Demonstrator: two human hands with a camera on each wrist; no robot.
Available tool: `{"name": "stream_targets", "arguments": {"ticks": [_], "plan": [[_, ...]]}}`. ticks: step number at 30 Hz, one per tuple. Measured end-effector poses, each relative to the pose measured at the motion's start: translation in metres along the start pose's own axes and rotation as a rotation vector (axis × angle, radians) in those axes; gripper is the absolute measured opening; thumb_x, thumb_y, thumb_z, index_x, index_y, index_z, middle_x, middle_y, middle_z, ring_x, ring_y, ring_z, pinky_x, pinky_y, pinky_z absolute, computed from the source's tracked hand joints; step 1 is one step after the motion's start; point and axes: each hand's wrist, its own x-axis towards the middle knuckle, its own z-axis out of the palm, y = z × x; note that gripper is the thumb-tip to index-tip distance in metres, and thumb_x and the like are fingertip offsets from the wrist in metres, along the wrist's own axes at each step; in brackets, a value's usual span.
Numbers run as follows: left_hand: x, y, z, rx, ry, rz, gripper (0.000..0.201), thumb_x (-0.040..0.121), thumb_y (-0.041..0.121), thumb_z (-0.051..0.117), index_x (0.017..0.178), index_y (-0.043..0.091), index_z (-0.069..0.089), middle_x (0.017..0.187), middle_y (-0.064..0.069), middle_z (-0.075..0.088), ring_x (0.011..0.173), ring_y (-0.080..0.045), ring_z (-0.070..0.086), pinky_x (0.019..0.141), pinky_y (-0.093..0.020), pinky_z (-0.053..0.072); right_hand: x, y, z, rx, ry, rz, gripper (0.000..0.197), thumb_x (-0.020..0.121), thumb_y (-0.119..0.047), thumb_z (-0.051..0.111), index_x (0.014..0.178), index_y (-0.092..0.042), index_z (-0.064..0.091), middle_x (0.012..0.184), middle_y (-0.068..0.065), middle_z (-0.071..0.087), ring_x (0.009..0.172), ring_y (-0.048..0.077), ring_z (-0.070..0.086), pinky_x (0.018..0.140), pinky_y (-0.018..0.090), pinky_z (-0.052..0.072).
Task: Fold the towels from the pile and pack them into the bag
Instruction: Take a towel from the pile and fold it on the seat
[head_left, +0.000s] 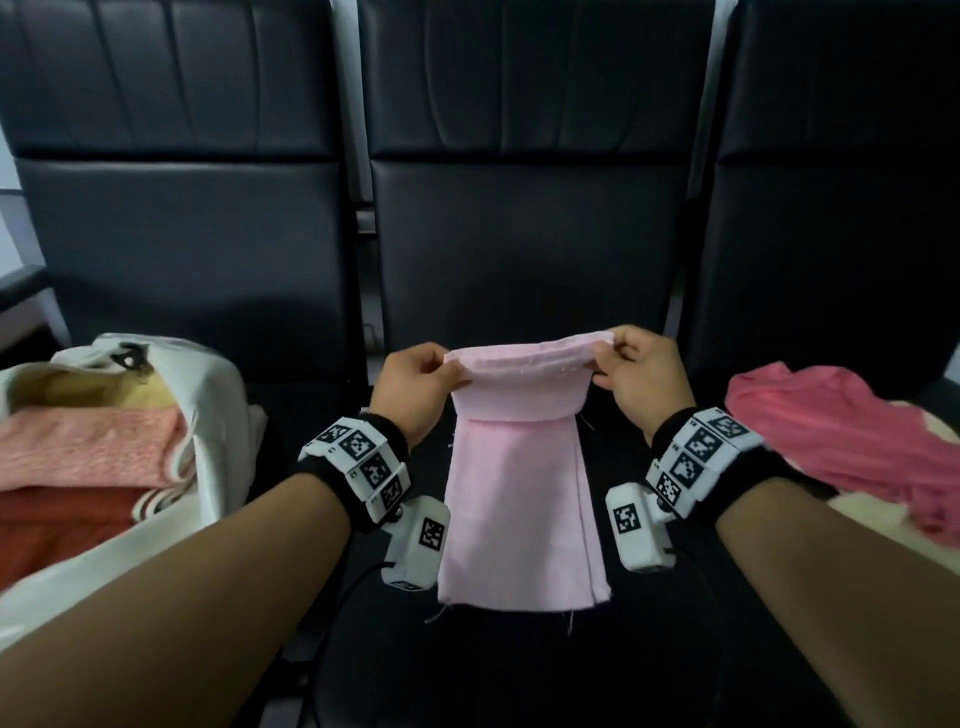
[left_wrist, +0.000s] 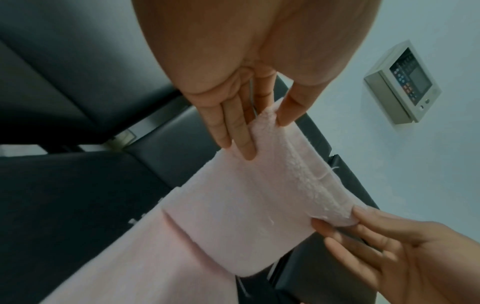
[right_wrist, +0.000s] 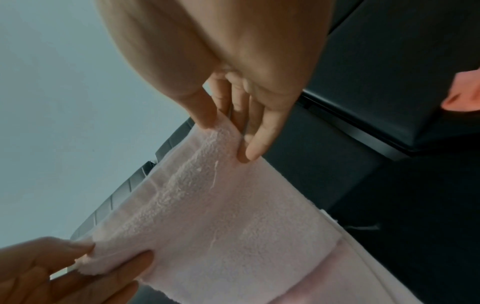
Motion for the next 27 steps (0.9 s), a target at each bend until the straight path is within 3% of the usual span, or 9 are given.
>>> {"name": "stream_targets", "arguments": {"ticks": [5, 8, 11, 14, 18, 21, 24, 27], "plan": [[-0.044, -0.032, 0.005, 0.051, -0.021, -0.066, 0.011, 0.072, 0.029, 0.065, 0.071, 0.019, 0.069, 0.078, -0.017, 0.071, 0.076, -0.030, 0.067, 0.087, -0.056, 0.056, -0.064, 0.028, 0.004, -0.008, -0.025, 0.082, 0.012, 0.085, -0.030, 0.060, 0.084, -0.034, 0.071, 0.085, -0.001, 0.075, 0.090, 0.023, 0.072, 0.083, 0.054, 0.059], [-0.067, -0.040, 0.003, 0.093, -0.028, -0.103, 0.012, 0.079, 0.023, 0.066, 0.068, 0.019, 0.067, 0.067, -0.001, 0.066, 0.072, -0.023, 0.062, 0.076, -0.039, 0.055, -0.093, 0.039, 0.004, -0.041, -0.031, 0.110, 0.020, 0.092, -0.020, 0.061, 0.082, -0.035, 0.071, 0.085, 0.000, 0.074, 0.089, 0.025, 0.072, 0.083, 0.055, 0.059], [-0.082, -0.052, 0.001, 0.141, -0.037, -0.111, 0.018, 0.086, 0.014, 0.066, 0.069, 0.020, 0.064, 0.082, 0.010, 0.073, 0.082, -0.016, 0.066, 0.076, -0.033, 0.053, -0.116, 0.045, 0.004, -0.088, -0.053, 0.128, 0.017, 0.092, -0.017, 0.063, 0.082, -0.028, 0.071, 0.082, 0.000, 0.074, 0.086, 0.025, 0.072, 0.081, 0.055, 0.059], [-0.098, -0.066, 0.001, 0.266, -0.095, -0.148, 0.018, 0.088, 0.014, 0.066, 0.071, 0.021, 0.065, 0.100, 0.009, 0.074, 0.098, -0.014, 0.069, 0.080, -0.027, 0.051, -0.139, 0.054, 0.008, -0.174, -0.089, 0.169, 0.020, 0.091, -0.012, 0.064, 0.079, -0.027, 0.072, 0.078, -0.004, 0.073, 0.081, 0.022, 0.071, 0.081, 0.049, 0.060], [-0.119, -0.083, 0.002, 0.474, -0.143, -0.198, 0.016, 0.088, 0.017, 0.066, 0.075, 0.026, 0.068, 0.090, 0.003, 0.073, 0.089, -0.018, 0.067, 0.073, -0.024, 0.047, -0.169, 0.063, 0.011, -0.258, -0.141, 0.231, 0.019, 0.093, -0.012, 0.065, 0.080, -0.024, 0.071, 0.081, -0.002, 0.072, 0.082, 0.024, 0.071, 0.080, 0.037, 0.058], [-0.131, -0.089, 0.004, 0.492, -0.148, -0.230, 0.013, 0.086, 0.015, 0.066, 0.079, 0.024, 0.072, 0.085, 0.002, 0.073, 0.079, -0.013, 0.065, 0.063, -0.020, 0.046, -0.179, 0.065, 0.011, -0.317, -0.141, 0.269, 0.014, 0.095, -0.014, 0.063, 0.087, -0.019, 0.075, 0.083, 0.000, 0.072, 0.084, 0.019, 0.067, 0.074, 0.022, 0.045], [-0.138, -0.092, 0.004, 0.473, -0.140, -0.233, 0.012, 0.085, 0.013, 0.066, 0.082, 0.021, 0.073, 0.083, 0.002, 0.073, 0.070, -0.006, 0.063, 0.051, -0.011, 0.041, -0.182, 0.065, 0.011, -0.321, -0.106, 0.296, 0.016, 0.095, -0.016, 0.062, 0.094, -0.013, 0.077, 0.088, 0.003, 0.073, 0.087, 0.019, 0.065, 0.075, 0.019, 0.040], [-0.140, -0.092, 0.004, 0.481, -0.164, -0.234, 0.010, 0.085, 0.014, 0.067, 0.083, 0.021, 0.073, 0.082, 0.004, 0.071, 0.069, -0.004, 0.061, 0.050, -0.010, 0.038, -0.184, 0.065, 0.013, -0.308, -0.118, 0.321, 0.019, 0.096, -0.020, 0.062, 0.087, -0.010, 0.075, 0.080, 0.003, 0.070, 0.080, 0.018, 0.063, 0.069, 0.022, 0.041]]}}
